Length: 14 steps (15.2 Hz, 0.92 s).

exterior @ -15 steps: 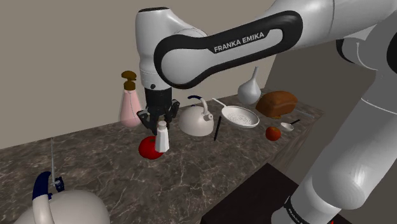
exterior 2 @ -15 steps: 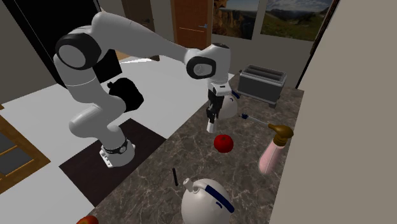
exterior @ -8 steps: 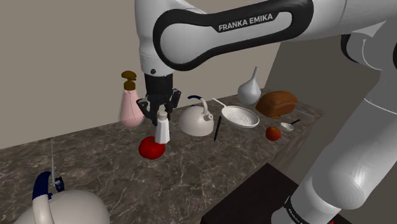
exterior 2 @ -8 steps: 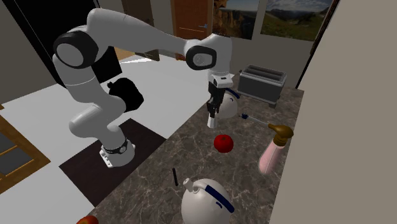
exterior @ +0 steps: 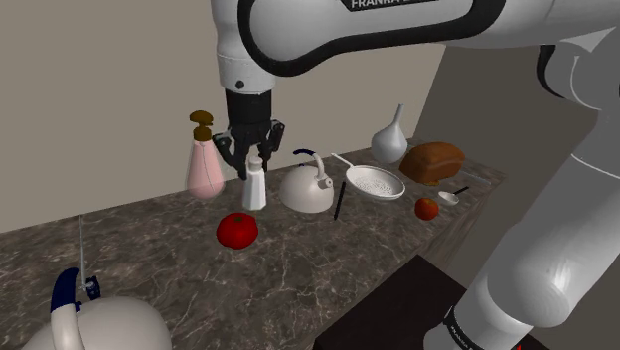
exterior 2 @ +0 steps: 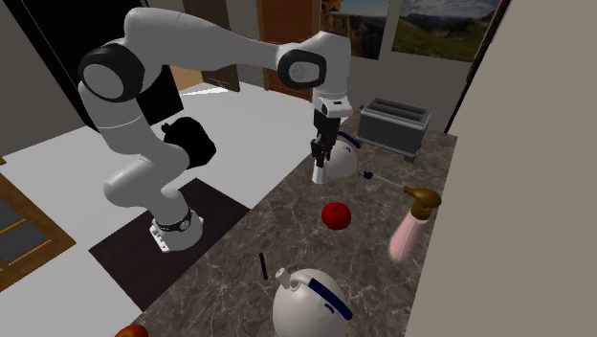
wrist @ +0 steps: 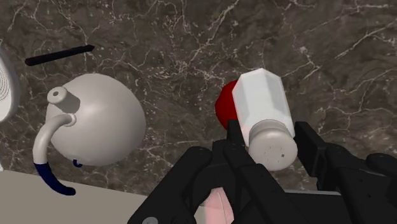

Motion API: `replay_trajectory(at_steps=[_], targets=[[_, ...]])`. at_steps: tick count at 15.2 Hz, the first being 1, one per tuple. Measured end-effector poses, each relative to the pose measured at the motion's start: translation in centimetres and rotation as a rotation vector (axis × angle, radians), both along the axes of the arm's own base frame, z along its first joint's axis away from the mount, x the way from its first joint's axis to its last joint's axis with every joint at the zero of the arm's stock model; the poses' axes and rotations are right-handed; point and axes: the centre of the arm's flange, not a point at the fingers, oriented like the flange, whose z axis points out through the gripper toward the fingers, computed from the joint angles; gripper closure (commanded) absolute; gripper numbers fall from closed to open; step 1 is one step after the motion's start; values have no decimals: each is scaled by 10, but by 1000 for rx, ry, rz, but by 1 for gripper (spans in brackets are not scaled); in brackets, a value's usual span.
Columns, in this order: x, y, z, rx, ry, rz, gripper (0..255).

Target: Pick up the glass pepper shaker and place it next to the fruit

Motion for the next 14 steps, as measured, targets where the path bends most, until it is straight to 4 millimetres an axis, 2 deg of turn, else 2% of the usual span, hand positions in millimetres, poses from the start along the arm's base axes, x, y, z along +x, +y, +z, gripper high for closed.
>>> replay_trajectory(at_steps=[3, 7, 14], targets=[[-6, -27, 1, -1, 0, -1, 255], [-20, -77, 5, -1, 0, -1, 255], [-42, -166, 0, -1, 0, -2, 255]])
